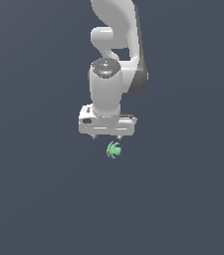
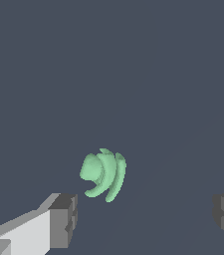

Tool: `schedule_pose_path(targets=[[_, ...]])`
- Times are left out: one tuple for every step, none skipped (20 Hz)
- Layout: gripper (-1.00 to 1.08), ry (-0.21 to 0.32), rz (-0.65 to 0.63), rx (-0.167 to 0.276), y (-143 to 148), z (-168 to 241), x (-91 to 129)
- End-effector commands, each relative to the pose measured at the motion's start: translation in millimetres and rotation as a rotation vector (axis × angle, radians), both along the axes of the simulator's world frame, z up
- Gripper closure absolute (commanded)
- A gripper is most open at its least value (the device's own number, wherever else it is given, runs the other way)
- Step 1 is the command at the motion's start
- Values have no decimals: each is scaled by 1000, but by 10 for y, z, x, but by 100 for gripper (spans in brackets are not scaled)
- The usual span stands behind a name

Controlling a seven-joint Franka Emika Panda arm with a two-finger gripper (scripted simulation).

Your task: Pick up the object and move it to a goal position.

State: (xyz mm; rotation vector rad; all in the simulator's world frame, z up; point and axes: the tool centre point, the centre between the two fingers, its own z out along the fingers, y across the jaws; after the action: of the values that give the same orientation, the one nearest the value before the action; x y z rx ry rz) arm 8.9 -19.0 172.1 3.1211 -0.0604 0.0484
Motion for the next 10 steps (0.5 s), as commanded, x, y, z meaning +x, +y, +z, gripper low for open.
schedule_pose_path(targets=[[-92,2,-23,3,30,-68,-10],[-92,4,-35,5,44,-102,-15],[-92,5,-49,7,60,-139,-21],[-92,6,-64,8,77,-180,-27],[-92,7,-80,10,96,-224,-34],[-92,9,-97,12,115,-272,-43],[-92,11,-116,14,136,-322,-52],[-92,12,-136,16,158,-377,-63],[-92,14,-157,18,180,-431,-75],[-92,16,-176,19,200,-483,-86]])
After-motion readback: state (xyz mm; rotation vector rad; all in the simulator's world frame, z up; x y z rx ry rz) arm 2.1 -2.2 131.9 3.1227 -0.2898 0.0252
